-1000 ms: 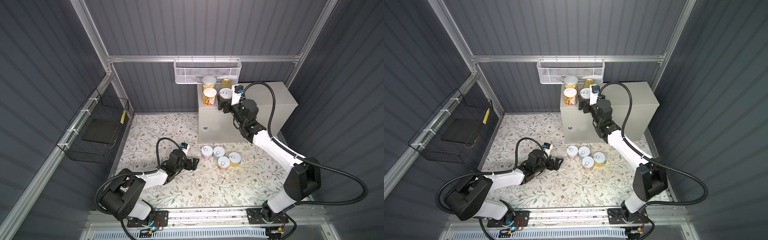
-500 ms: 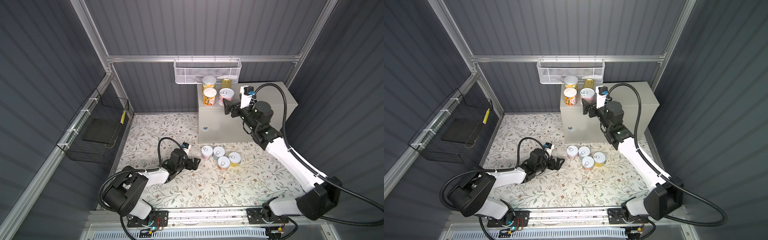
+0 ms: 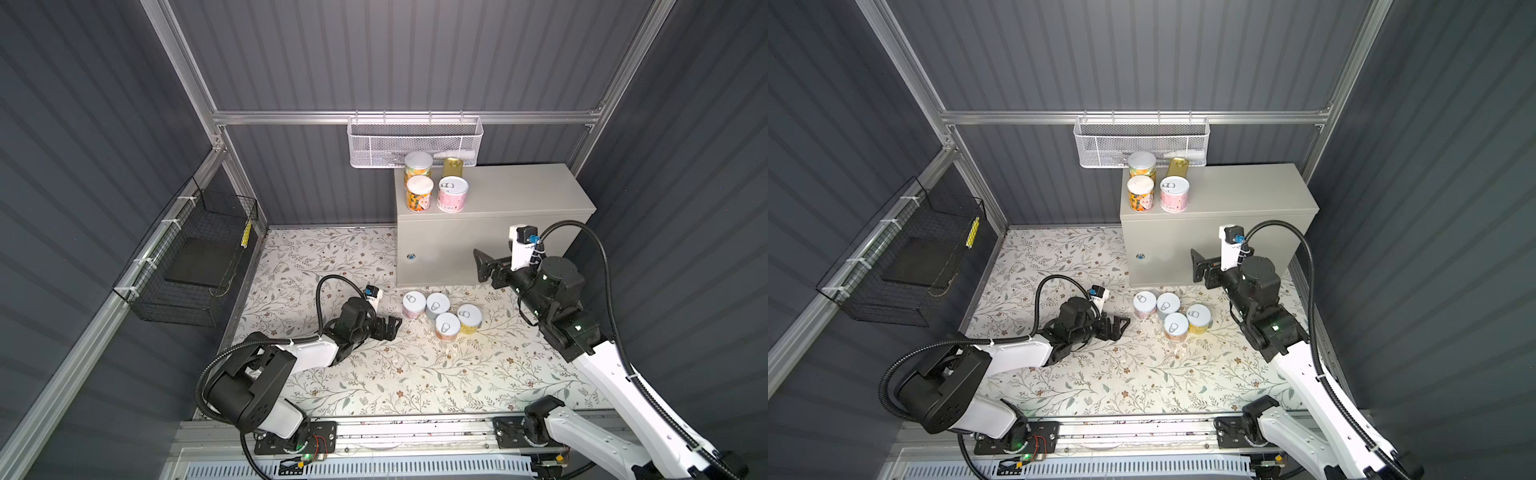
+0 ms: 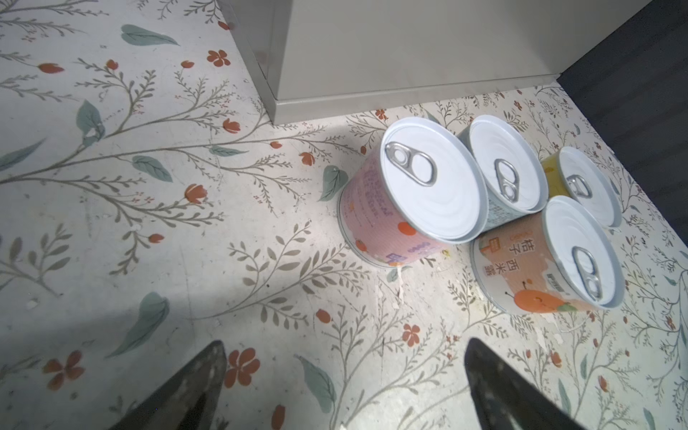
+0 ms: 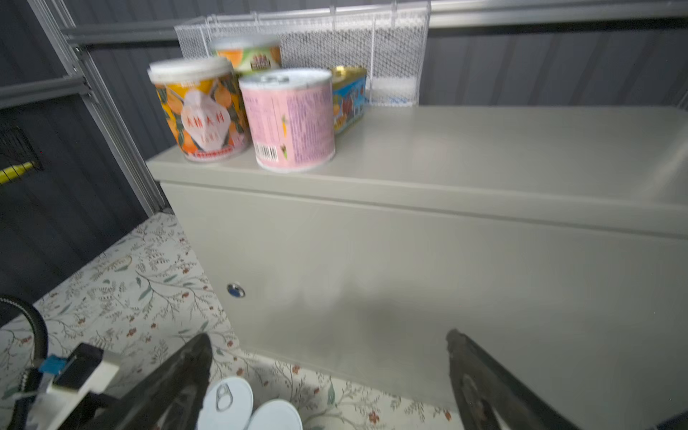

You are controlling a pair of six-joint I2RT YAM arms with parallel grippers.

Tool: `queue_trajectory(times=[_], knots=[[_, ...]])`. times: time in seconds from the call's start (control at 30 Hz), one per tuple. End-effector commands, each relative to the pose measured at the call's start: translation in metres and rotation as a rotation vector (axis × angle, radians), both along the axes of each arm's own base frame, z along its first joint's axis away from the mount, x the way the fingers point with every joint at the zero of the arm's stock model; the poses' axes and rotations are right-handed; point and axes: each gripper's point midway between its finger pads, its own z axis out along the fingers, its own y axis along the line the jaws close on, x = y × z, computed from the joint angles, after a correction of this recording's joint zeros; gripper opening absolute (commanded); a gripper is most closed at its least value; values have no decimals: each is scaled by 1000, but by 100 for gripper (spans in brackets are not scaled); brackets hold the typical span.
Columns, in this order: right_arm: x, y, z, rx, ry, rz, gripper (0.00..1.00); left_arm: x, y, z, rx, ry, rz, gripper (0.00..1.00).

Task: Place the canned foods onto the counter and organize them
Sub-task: 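Withdraw the right gripper toward the table cans while the left gripper approaches the cluster, then lower the open left gripper around the pink cherry-print can at the cluster's near edge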

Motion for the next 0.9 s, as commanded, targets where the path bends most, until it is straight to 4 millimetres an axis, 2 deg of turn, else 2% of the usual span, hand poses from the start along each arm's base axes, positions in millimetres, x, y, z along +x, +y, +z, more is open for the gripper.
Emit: queue_trajectory(times=[0.0, 0.43, 0.57, 0.7, 0.87], knots=[[-14, -21, -27, 1, 39, -80, 99, 5, -1, 9, -14, -5, 13, 100], [-44, -42, -119, 152, 158, -163, 99, 6, -6, 4, -7, 39, 3, 100], [-51, -50, -138, 185, 184, -206, 99, 13, 1, -3, 41, 156, 99, 100], [-55, -48, -150, 198, 202, -190, 99, 12, -11, 10, -4, 194, 108, 100], [-57, -45, -169, 233, 238, -184, 99, 12, -20, 29, 91, 154, 137, 100]])
